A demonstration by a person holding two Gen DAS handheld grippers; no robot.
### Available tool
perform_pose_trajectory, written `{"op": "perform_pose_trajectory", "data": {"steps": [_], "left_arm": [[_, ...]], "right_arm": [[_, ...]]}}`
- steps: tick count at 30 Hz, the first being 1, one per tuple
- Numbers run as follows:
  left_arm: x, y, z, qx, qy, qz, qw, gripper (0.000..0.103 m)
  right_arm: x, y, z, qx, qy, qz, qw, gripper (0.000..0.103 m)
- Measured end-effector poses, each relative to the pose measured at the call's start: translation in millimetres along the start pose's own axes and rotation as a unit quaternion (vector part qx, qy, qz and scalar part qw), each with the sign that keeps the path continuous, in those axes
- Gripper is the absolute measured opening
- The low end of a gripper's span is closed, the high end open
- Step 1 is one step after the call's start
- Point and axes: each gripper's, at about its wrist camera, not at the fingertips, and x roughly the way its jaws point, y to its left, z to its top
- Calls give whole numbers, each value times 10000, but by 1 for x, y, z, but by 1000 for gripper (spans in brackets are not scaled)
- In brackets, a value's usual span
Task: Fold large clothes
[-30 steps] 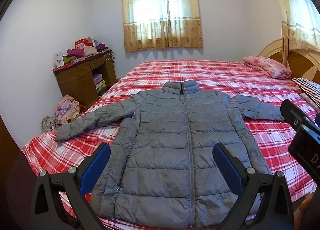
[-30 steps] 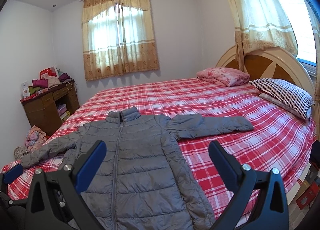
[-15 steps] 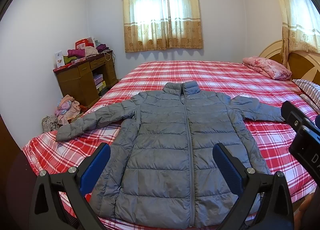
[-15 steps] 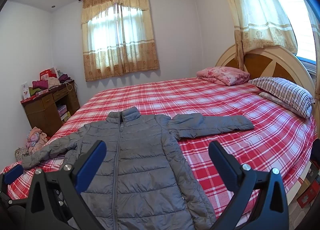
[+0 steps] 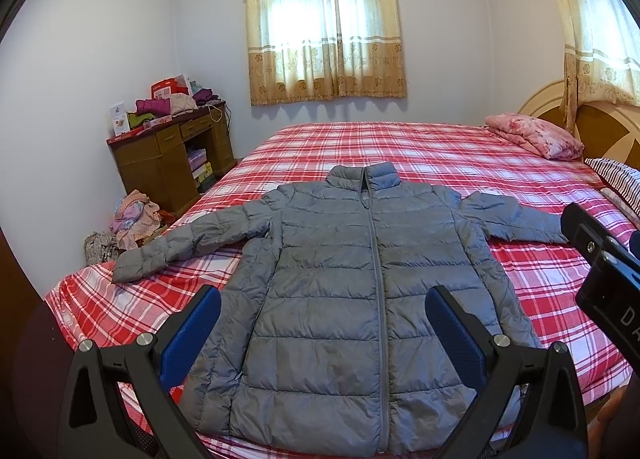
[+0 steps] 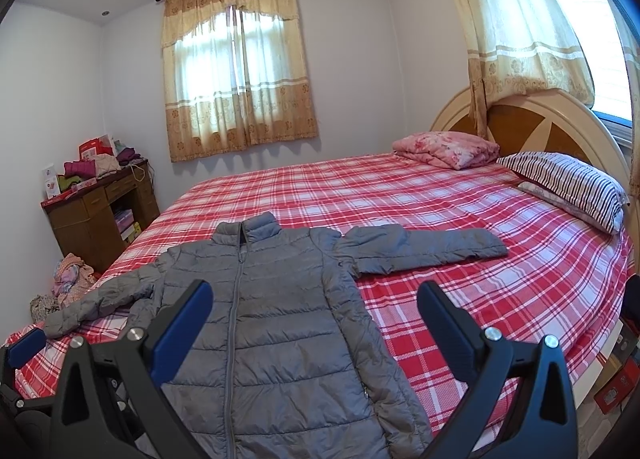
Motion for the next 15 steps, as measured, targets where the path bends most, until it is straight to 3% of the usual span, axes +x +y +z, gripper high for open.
{"op": "perform_pose_trajectory", "data": {"steps": [15], "left_arm": [[0,-1,1,13,1,3,10000,102]], "right_arm": [[1,-2,0,21,-10,0,10000,103]]}}
